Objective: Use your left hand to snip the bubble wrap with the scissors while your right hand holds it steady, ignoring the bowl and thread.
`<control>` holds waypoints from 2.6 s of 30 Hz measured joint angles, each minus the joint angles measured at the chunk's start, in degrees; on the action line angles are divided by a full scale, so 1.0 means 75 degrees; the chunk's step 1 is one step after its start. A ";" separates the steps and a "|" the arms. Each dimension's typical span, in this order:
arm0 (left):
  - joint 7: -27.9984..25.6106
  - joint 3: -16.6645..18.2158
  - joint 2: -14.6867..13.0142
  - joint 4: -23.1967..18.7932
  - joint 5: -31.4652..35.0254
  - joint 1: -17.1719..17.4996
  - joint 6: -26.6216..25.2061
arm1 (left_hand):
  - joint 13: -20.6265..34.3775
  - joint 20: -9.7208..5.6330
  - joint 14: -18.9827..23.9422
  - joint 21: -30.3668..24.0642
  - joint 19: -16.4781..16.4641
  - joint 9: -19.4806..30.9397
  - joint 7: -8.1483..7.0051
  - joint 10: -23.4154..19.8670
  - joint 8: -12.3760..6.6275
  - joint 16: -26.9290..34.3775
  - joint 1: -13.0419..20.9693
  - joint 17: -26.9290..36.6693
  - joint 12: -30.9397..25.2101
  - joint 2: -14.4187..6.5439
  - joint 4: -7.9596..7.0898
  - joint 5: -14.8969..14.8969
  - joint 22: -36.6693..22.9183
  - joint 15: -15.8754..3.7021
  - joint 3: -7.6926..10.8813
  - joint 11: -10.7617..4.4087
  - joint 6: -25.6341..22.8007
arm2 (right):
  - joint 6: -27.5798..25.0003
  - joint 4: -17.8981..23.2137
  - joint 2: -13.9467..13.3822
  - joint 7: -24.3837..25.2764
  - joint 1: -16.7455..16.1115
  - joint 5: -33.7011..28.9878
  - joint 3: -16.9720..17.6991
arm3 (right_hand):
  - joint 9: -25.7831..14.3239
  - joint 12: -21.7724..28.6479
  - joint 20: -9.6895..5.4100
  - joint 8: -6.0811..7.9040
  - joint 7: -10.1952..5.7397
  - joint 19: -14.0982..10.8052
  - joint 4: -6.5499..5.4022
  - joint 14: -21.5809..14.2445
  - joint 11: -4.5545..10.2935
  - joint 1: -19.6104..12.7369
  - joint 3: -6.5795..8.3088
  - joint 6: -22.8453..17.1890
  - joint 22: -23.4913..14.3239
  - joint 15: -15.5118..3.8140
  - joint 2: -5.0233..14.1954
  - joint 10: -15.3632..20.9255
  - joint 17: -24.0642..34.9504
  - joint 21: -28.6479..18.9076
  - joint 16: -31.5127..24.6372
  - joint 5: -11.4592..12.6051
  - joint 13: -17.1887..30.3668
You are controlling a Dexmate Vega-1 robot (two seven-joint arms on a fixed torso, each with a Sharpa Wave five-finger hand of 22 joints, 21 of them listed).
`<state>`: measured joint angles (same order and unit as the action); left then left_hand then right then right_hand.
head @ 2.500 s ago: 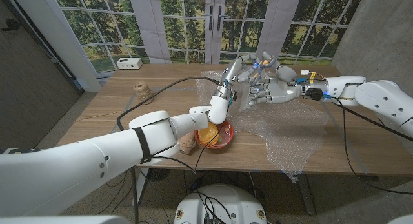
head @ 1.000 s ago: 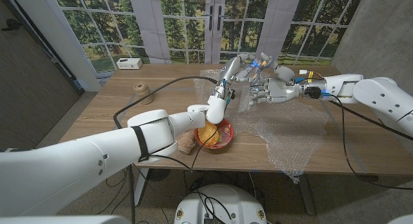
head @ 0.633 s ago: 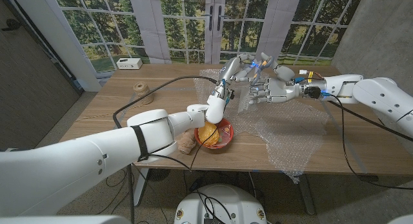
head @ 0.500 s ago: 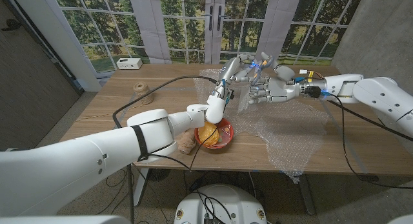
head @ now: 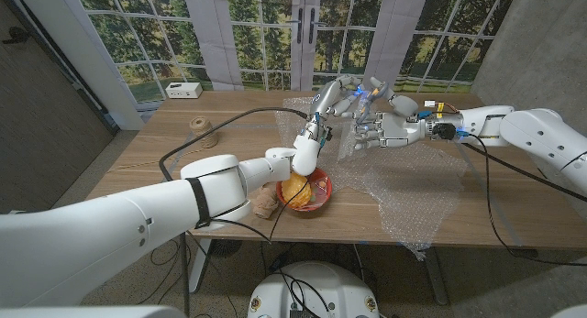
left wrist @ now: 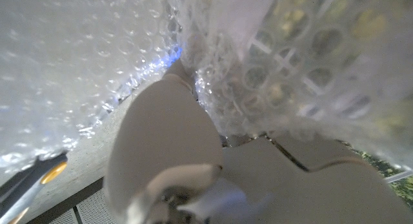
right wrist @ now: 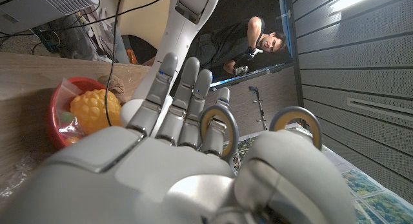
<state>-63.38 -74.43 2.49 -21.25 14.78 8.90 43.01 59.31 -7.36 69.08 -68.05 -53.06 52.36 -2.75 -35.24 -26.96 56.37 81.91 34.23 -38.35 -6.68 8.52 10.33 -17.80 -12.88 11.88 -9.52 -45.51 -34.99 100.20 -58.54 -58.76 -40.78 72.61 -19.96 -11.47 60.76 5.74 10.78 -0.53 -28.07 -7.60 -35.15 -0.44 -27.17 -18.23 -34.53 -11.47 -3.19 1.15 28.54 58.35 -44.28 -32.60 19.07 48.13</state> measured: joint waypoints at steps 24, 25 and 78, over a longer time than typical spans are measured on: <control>0.0019 0.0003 0.0051 0.0004 -0.0093 -0.0009 -0.0081 | 0.0065 0.0011 -0.0078 0.0000 0.0011 0.0017 -0.0012 0.0040 -0.0053 0.0028 0.0030 -0.0035 0.0000 -0.0030 -0.0062 0.0000 0.0035 0.0004 -0.0062 -0.0041 0.0071 | 0.0051 -0.0171 -0.0044 -0.0152 -0.0007 -0.0049 0.0055 | 0.0039 -0.0002 0.0000 0.0000 0.0029 0.0001 -0.0033 0.0014 -0.0009 0.0095 -0.0033 0.0080 -0.0001 -0.0013 -0.0042 -0.0098 -0.0035 0.0058 0.0000 0.0000 -0.0051; 0.0019 0.0003 0.0053 0.0004 -0.0093 -0.0006 -0.0081 | 0.0061 0.0011 -0.0078 0.0000 0.0011 0.0017 -0.0012 0.0040 -0.0053 0.0028 0.0030 -0.0035 0.0000 -0.0030 -0.0062 0.0000 0.0055 0.0004 -0.0062 -0.0040 0.0071 | 0.0077 -0.0171 -0.0044 -0.0157 -0.0007 -0.0049 0.0055 | 0.0039 -0.0002 0.0000 0.0000 0.0029 0.0001 -0.0033 0.0025 -0.0010 0.0095 -0.0033 0.0080 -0.0001 -0.0023 -0.0043 -0.0099 -0.0029 0.0058 0.0000 0.0000 -0.0051; -0.0048 0.0270 -0.0036 -0.0001 0.0132 0.0047 -0.0055 | 0.0064 0.0011 -0.0124 -0.0119 0.0065 -0.0049 -0.0027 0.0039 -0.0146 0.0145 0.0081 -0.0106 0.0000 -0.0081 -0.0040 0.0000 0.0173 0.0011 -0.0209 -0.0040 0.0137 | -0.0149 0.0037 -0.0102 -0.0180 -0.0062 -0.0008 -0.0049 | 0.0036 -0.0167 0.0083 -0.0112 0.0137 0.0085 -0.0085 0.0246 -0.0133 0.0535 -0.0085 0.0488 -0.0002 0.0027 -0.0142 -0.0413 -0.0142 0.0228 0.0142 0.0000 -0.0083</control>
<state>-63.73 -72.41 2.21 -21.26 15.77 9.25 42.59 59.79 -7.28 68.15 -68.94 -52.58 51.99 -2.95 -34.95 -28.06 57.46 82.52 33.43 -38.35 -7.29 8.22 10.33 -16.51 -12.80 10.31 -9.82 -44.49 -36.11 100.48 -59.31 -60.11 -41.24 72.56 -20.33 -11.20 59.51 6.36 9.93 0.50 -27.43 -8.24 -33.31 -1.44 -23.16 -18.87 -30.87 -11.48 -2.99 0.09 25.44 57.28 -42.58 -31.54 19.06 47.51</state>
